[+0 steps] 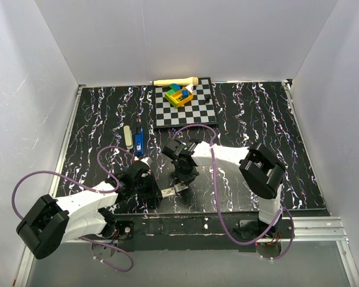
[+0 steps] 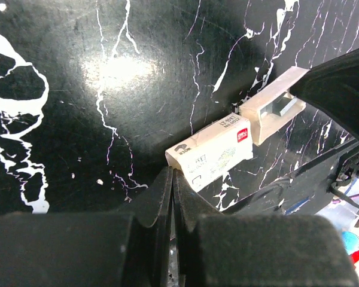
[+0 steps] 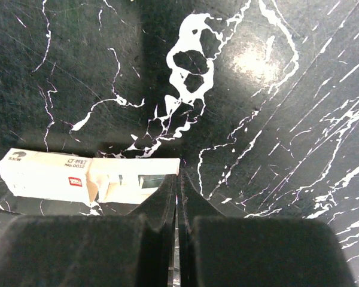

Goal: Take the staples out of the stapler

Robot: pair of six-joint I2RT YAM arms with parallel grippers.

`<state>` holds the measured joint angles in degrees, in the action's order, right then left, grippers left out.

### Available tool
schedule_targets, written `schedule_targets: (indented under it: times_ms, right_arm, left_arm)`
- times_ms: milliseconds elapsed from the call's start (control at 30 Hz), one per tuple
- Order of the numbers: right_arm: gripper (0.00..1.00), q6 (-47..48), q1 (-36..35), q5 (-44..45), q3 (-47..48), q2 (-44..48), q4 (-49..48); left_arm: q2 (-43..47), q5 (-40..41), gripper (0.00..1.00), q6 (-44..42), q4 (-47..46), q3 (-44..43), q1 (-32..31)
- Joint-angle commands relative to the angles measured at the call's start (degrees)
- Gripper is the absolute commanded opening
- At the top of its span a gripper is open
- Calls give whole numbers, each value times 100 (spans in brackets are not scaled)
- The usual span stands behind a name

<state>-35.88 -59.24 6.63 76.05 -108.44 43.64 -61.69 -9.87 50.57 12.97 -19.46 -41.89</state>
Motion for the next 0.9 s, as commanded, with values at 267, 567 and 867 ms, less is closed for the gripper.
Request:
schedule_targets:
  times_ms: [267, 567, 867]
  right_arm:
    - [1, -130, -96, 119, 366, -177, 242]
    - [1, -165, -131, 101, 296, -98, 268]
    - [1, -235, -131, 215, 138, 34, 259]
  left_arm:
    - [-106, 29, 0, 6, -234, -40, -91]
    - [-106, 46, 0, 6, -260, -22, -109]
    - [-45, 55, 0, 15, -260, -5, -118]
